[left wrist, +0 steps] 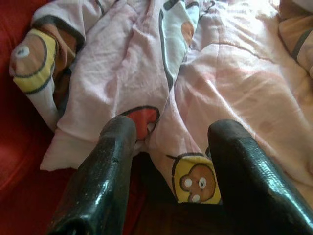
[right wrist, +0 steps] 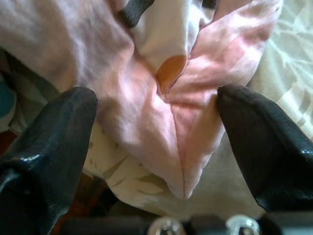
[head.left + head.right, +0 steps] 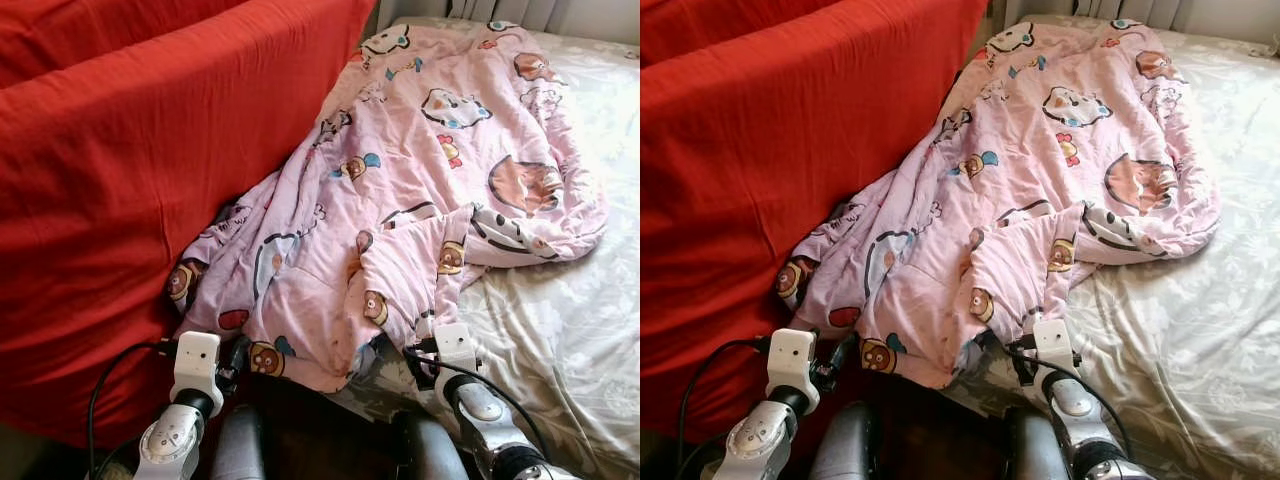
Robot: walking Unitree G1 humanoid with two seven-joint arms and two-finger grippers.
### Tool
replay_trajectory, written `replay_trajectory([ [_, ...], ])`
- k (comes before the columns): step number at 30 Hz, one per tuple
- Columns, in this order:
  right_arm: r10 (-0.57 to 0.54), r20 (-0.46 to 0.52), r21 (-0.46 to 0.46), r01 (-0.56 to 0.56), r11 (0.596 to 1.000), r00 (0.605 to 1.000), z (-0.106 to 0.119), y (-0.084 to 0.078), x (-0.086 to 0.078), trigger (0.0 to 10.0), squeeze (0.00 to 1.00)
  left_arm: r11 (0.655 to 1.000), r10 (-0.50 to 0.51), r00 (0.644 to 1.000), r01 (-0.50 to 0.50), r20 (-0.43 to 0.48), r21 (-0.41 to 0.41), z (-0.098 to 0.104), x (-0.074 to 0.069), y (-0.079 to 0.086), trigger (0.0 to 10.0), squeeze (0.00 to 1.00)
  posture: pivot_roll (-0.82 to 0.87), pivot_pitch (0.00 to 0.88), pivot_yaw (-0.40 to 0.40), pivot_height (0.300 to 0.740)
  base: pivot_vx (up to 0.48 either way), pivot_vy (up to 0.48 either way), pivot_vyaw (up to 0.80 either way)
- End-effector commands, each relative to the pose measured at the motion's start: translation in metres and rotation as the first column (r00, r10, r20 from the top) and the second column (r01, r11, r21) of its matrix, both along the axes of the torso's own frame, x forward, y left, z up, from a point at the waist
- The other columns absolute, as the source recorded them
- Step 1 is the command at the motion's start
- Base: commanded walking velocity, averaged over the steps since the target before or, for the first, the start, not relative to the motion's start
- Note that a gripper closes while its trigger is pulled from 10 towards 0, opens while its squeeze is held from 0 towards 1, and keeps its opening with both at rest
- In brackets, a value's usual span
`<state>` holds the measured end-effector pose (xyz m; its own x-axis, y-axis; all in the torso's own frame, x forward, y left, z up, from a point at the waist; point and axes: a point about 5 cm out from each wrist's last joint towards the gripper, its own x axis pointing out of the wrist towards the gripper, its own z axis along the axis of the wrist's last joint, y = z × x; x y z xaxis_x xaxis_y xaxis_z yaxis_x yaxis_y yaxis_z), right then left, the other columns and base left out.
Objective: Clean up the room
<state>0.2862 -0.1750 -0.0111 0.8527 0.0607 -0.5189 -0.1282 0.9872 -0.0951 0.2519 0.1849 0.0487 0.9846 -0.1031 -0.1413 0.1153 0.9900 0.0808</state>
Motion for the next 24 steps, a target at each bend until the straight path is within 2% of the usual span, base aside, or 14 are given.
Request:
replay_trajectory([
  [1, 0.008, -0.04, -0.013, -0.008, 1.0, 0.999, -0.005, 0.002, -0.004, 10.0, 0.0, 1.0, -0.004, 0.999, 0.004, -0.034, -0.001, -0.004, -0.005, 0.001, 10.0, 0.0, 0.15, 0.211, 0.014, 0.601, 0.0, 0.0, 0.0],
  [12, -0.072, -0.083, -0.03, 0.069, 0.997, 0.994, -0.009, -0.002, -0.007, 10.0, 0.0, 1.0, 0.002, 0.999, -0.002, -0.039, 0.0, -0.003, -0.007, 0.001, 10.0, 0.0, 0.16, 0.219, 0.011, 0.601, 0.0, 0.0, 0.0],
  [17, -0.067, -0.103, -0.021, 0.065, 0.998, 0.992, -0.012, -0.001, -0.009, 10.0, 0.0, 1.0, 0.005, 0.999, -0.005, -0.043, 0.001, -0.003, -0.008, 0.001, 10.0, 0.0, 0.16, 0.221, 0.011, 0.601, 0.0, 0.0, 0.0],
  [19, -0.066, -0.133, -0.055, 0.06, 0.997, 0.989, -0.015, -0.003, -0.013, 10.0, 0.0, 1.0, 0.007, 0.999, -0.007, -0.046, 0.004, -0.003, -0.009, 0.002, 10.0, 0.0, 0.16, 0.223, 0.011, 0.601, 0.0, 0.0, 0.0],
  [24, -0.077, -0.124, -0.043, 0.072, 0.996, 0.989, -0.014, -0.004, -0.012, 10.0, 0.0, 1.0, 0.011, 0.999, -0.011, -0.051, 0.001, -0.004, -0.01, 0.001, 10.0, 0.0, 0.16, 0.227, 0.008, 0.601, 0.0, 0.0, 0.0],
])
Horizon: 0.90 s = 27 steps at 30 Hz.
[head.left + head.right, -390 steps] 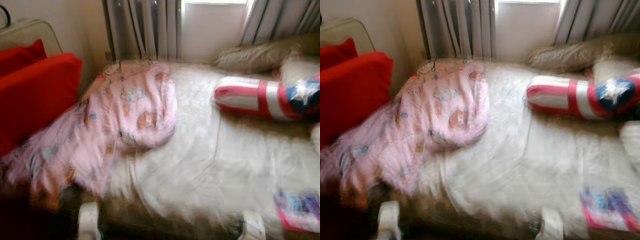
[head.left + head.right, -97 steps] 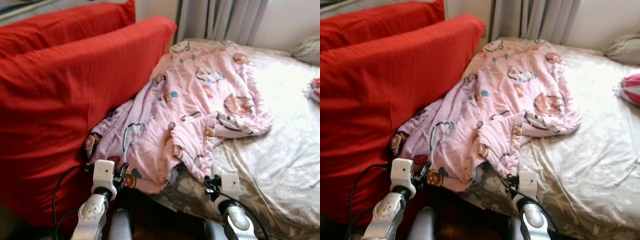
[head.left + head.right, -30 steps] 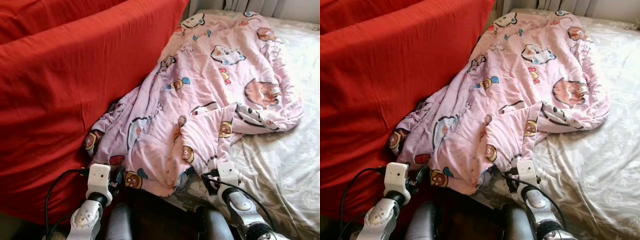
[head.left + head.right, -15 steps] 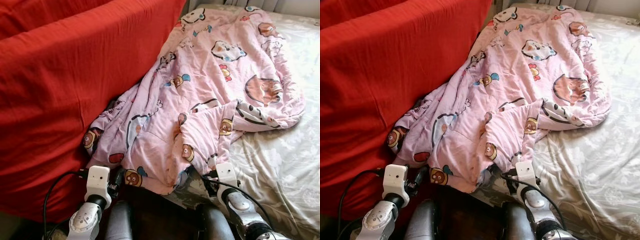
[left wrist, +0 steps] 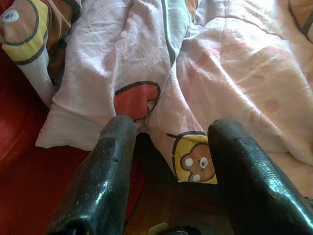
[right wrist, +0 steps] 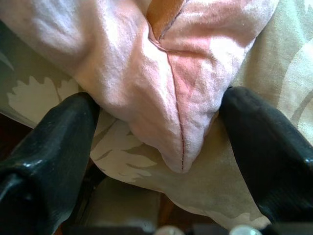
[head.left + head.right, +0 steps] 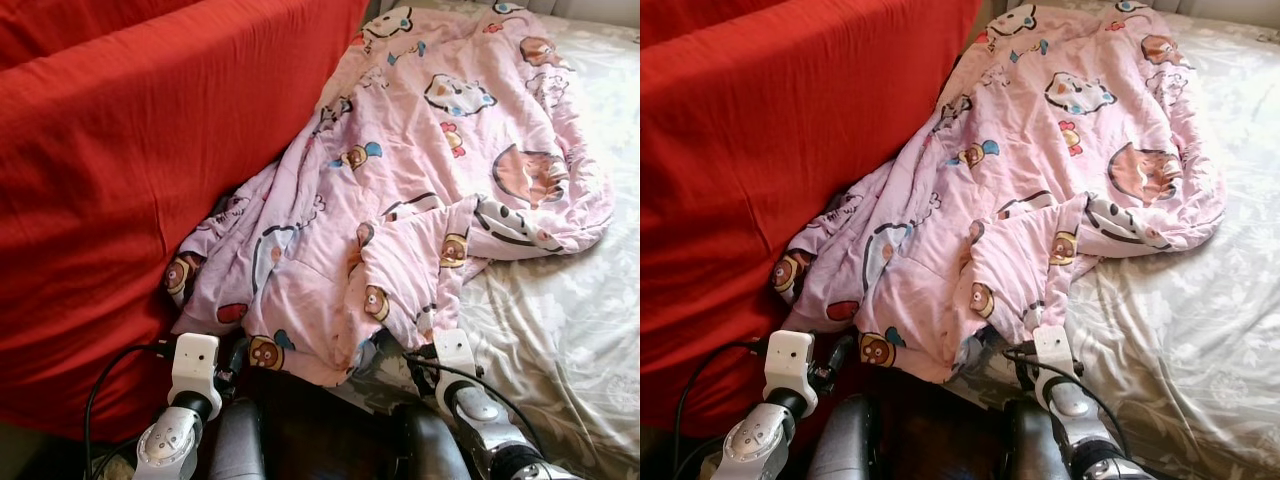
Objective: Clean up the room
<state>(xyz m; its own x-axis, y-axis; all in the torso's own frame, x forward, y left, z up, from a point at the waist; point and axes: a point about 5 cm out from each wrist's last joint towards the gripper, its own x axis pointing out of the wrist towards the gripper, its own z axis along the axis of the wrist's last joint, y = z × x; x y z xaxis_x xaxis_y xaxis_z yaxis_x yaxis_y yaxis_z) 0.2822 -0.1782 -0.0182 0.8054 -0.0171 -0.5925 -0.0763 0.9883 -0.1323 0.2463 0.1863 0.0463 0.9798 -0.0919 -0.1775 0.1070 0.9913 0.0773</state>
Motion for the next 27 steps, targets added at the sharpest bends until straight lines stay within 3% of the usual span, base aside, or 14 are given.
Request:
replay_trajectory([
  [1, -0.013, -0.037, 0.008, 0.013, 1.0, 0.999, -0.0071, -0.0007, -0.0077, 10.0, 0.0, 1.0, 0.0, 1.0, 0.0, -0.015, 0.0, -0.002, -0.0048, -0.0002, 10.0, 0.0, 0.16, 0.229, 0.007, 0.601, 0.0, 0.0, 0.0],
  [2, -0.013, -0.035, 0.009, 0.013, 1.0, 0.999, -0.0064, -0.0009, -0.0069, 6.0, 0.0, 1.0, 0.001, 1.0, -0.001, -0.015, 0.0, -0.0023, -0.0053, -0.0003, 10.0, 0.0, 0.16, 0.229, 0.006, 0.601, 0.0, 0.0, 0.0],
  [3, -0.013, -0.033, 0.01, 0.013, 1.0, 0.999, -0.0059, -0.0009, -0.0062, 3.6, 0.0, 1.0, 0.003, 1.0, -0.003, -0.016, 0.0, -0.0024, -0.0054, -0.0003, 10.0, 0.0, 0.16, 0.23, 0.006, 0.601, 0.0, 0.0, 0.0],
  [4, -0.012, -0.028, 0.014, 0.013, 1.0, 1.0, -0.0052, -0.0005, -0.0055, 0.0, 0.0, 1.0, 0.004, 1.0, -0.004, -0.016, 0.0, -0.0025, -0.0056, -0.0004, 10.0, 0.0, 0.16, 0.23, 0.005, 0.601, 0.0, 0.0, 0.0],
  [16, 0.007, -0.038, 0.018, -0.006, 1.0, 0.999, -0.0062, 0.004, -0.0059, 0.0, 0.0, 1.0, 0.003, 0.999, -0.003, -0.035, 0.001, -0.0057, -0.0067, 0.0013, 10.0, 0.0, 0.16, 0.228, 0.003, 0.601, 0.0, 0.0, 0.0],
  [27, 0.033, -0.056, 0.018, -0.032, 0.999, 0.998, -0.0085, 0.0068, -0.0081, 0.0, 0.0, 1.0, -0.01, 0.999, 0.009, -0.051, -0.018, -0.0107, -0.0093, -0.0068, 10.0, 0.0, 0.15, 0.226, -0.004, 0.601, 0.0, 0.0, 0.0],
])
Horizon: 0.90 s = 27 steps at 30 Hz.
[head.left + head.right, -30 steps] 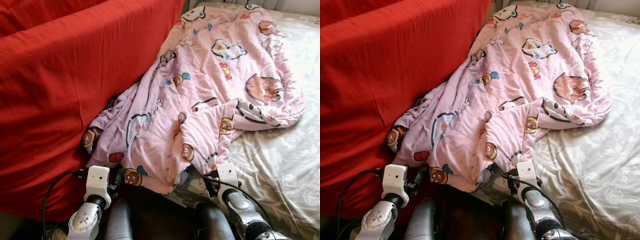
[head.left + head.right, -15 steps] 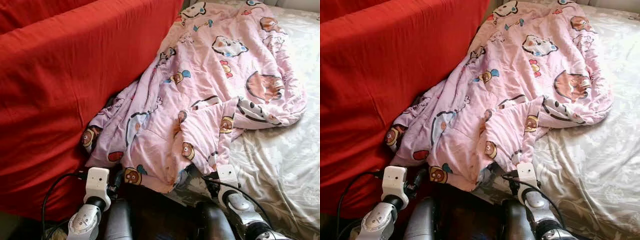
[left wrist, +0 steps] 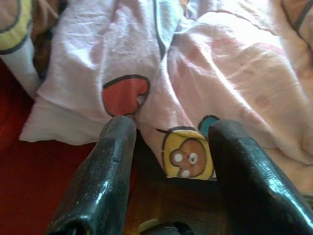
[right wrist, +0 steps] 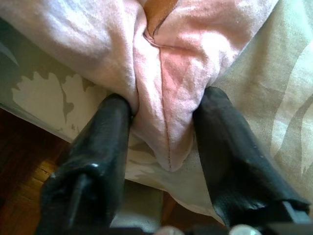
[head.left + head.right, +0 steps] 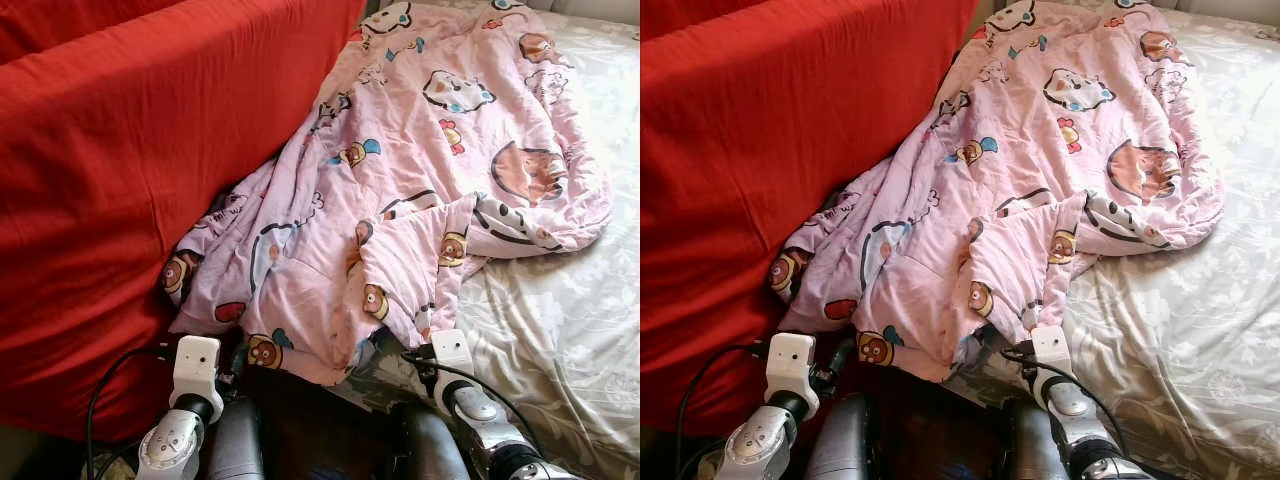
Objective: Clean up the room
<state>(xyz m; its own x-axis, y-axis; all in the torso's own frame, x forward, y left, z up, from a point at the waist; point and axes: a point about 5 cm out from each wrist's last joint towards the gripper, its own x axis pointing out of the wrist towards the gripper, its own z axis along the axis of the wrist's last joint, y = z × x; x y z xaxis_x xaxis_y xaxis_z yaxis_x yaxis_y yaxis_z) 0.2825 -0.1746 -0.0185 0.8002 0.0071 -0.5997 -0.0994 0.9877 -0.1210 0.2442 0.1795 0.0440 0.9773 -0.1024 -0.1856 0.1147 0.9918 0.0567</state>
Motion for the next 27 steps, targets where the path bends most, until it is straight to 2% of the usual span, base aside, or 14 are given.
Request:
replay_trajectory([
  [1, 0.012, -0.047, 0.006, -0.012, 1.0, 0.999, -0.0082, 0.0032, -0.0083, 0.0, 0.0, 1.0, -0.004, 0.999, 0.004, -0.041, 0.001, -0.0088, -0.0075, -0.001, 10.0, 0.0, 0.15, 0.226, -0.005, 0.601, 0.0, 0.0, 0.0],
  [11, 0.035, -0.053, 0.011, -0.034, 0.999, 0.998, -0.0085, 0.0082, -0.0081, 0.0, 0.0, 1.0, -0.003, 0.999, 0.003, -0.041, -0.012, -0.0094, -0.0048, -0.004, 10.0, 0.0, 0.15, 0.218, -0.011, 0.601, 0.0, 0.0, 0.0],
  [20, 0.044, -0.054, 0.02, -0.043, 0.999, 0.998, -0.0095, 0.0119, -0.009, 0.0, 0.0, 1.0, 0.009, 0.999, -0.01, -0.046, -0.008, -0.0121, -0.0038, 0.0002, 10.0, 0.0, 0.15, 0.203, -0.014, 0.601, 0.0, 0.0, 0.0],
  [27, -0.005, -0.002, 0.035, 0.005, 0.999, 1.0, -0.006, 0.0075, -0.0069, 0.0, 0.0, 1.0, 0.021, 0.999, -0.021, -0.037, -0.009, -0.0124, -0.0003, 0.0012, 10.0, 0.0, 0.15, 0.178, -0.021, 0.601, 0.0, 0.0, 0.0],
])
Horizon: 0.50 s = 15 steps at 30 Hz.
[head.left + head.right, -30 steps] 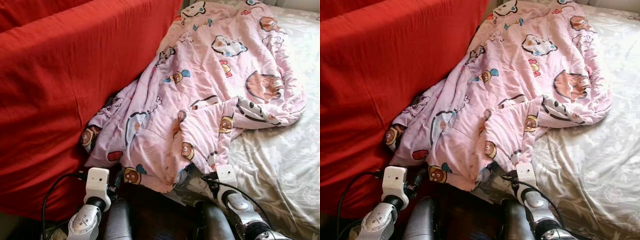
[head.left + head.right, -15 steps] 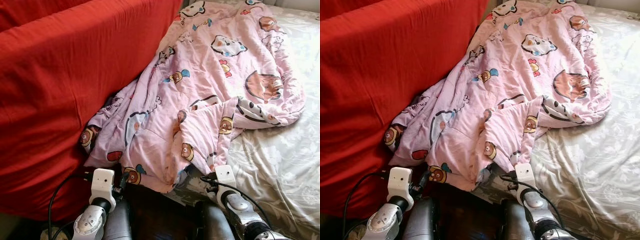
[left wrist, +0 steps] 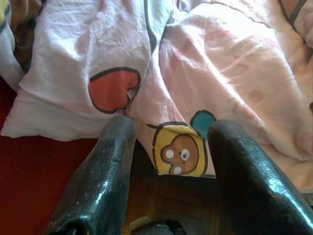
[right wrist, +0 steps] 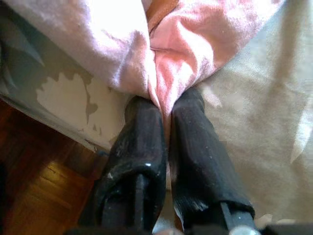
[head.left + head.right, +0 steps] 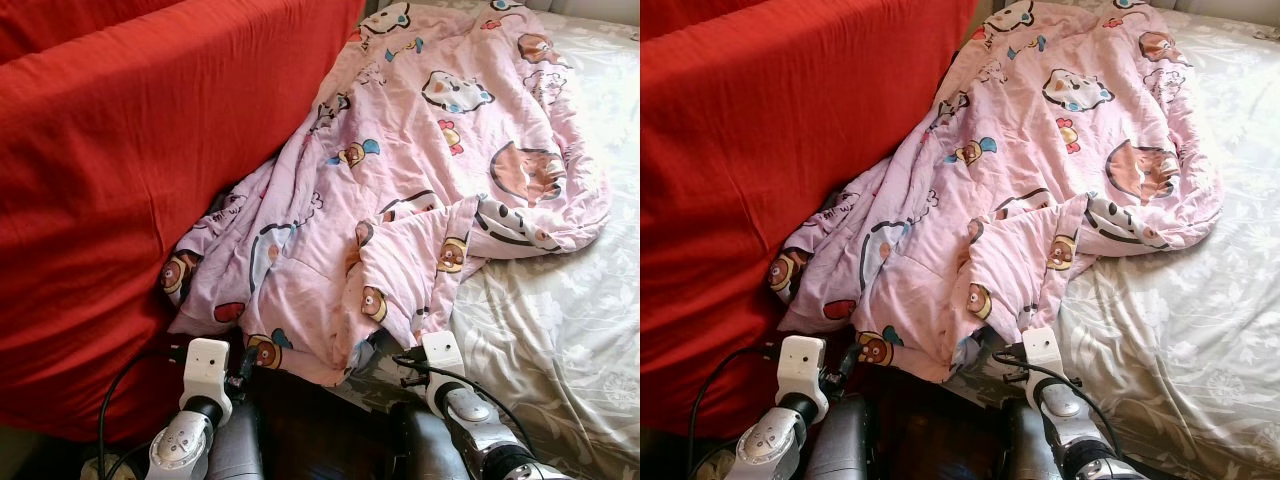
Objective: Clean up the room
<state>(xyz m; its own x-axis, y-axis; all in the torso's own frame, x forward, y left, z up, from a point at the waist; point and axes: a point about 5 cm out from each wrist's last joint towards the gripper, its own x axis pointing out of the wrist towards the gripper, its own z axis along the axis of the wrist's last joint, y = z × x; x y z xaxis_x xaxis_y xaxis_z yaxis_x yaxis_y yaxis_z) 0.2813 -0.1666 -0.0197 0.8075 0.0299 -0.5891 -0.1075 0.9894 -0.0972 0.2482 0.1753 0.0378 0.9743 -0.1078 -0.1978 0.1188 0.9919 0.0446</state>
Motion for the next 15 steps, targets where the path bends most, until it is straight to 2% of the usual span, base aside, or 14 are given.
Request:
replay_trajectory([
  [1, -0.024, 0.003, 0.023, 0.024, 0.999, 1.0, -0.004, -0.001, -0.006, 0.0, 0.0, 1.0, 0.031, 0.999, -0.031, -0.018, 0.0, -0.005, -0.003, 0.007, 10.0, 0.0, 0.14, 0.17, -0.022, 0.601, 0.0, 0.0, 0.0],
  [4, -0.078, 0.092, 0.076, 0.071, 0.995, 0.993, -0.001, -0.006, -0.008, 0.0, 0.0, 0.999, 0.04, 0.999, -0.04, -0.007, -0.001, -0.002, -0.001, 0.009, 10.0, 0.0, 0.13, 0.153, -0.022, 0.601, 0.0, 0.0, 0.0],
  [7, -0.167, 0.146, 0.118, 0.15, 0.982, 0.975, 0.0, -0.019, -0.015, 0.0, 0.0, 0.999, 0.048, 0.999, -0.048, 0.001, -0.007, -0.002, 0.002, 0.009, 10.0, 0.0, 0.12, 0.137, -0.019, 0.601, 0.0, 0.0, 0.0],
  [8, -0.186, 0.157, 0.13, 0.166, 0.977, 0.97, 0.0, -0.021, -0.016, 3.6, 0.0, 0.999, 0.049, 0.999, -0.049, 0.002, -0.008, -0.003, 0.003, 0.009, 10.0, 0.0, 0.12, 0.134, -0.019, 0.601, 0.0, 0.0, 0.0],
  [9, -0.2, 0.177, 0.146, 0.175, 0.974, 0.964, 0.002, -0.022, -0.017, 10.0, 0.0, 0.999, 0.048, 0.999, -0.048, 0.004, -0.01, -0.003, 0.003, 0.008, 10.0, 0.0, 0.11, 0.124, -0.018, 0.601, 0.0, 0.0, 0.0],
  [10, -0.2, 0.177, 0.146, 0.175, 0.974, 0.964, 0.002, -0.022, -0.017, 10.0, 0.0, 0.999, 0.048, 0.999, -0.048, 0.004, -0.01, -0.003, 0.003, 0.008, 10.0, 0.0, 0.11, 0.124, -0.018, 0.601, 0.0, 0.0, 0.0],
  [13, -0.202, 0.259, 0.198, 0.153, 0.968, 0.944, 0.009, -0.019, -0.017, 10.0, 0.0, 0.999, 0.041, 0.999, -0.041, 0.009, -0.018, -0.003, 0.007, 0.005, 10.0, 0.0, 0.1, 0.102, -0.017, 0.601, 0.0, 0.0, 0.0],
  [15, -0.207, 0.271, 0.206, 0.153, 0.966, 0.94, 0.009, -0.016, -0.016, 10.0, 0.0, 0.999, 0.04, 0.999, -0.04, 0.012, -0.02, -0.003, 0.01, 0.004, 10.0, 0.0, 0.11, 0.087, -0.018, 0.616, 0.0, 0.0, 0.0],
])
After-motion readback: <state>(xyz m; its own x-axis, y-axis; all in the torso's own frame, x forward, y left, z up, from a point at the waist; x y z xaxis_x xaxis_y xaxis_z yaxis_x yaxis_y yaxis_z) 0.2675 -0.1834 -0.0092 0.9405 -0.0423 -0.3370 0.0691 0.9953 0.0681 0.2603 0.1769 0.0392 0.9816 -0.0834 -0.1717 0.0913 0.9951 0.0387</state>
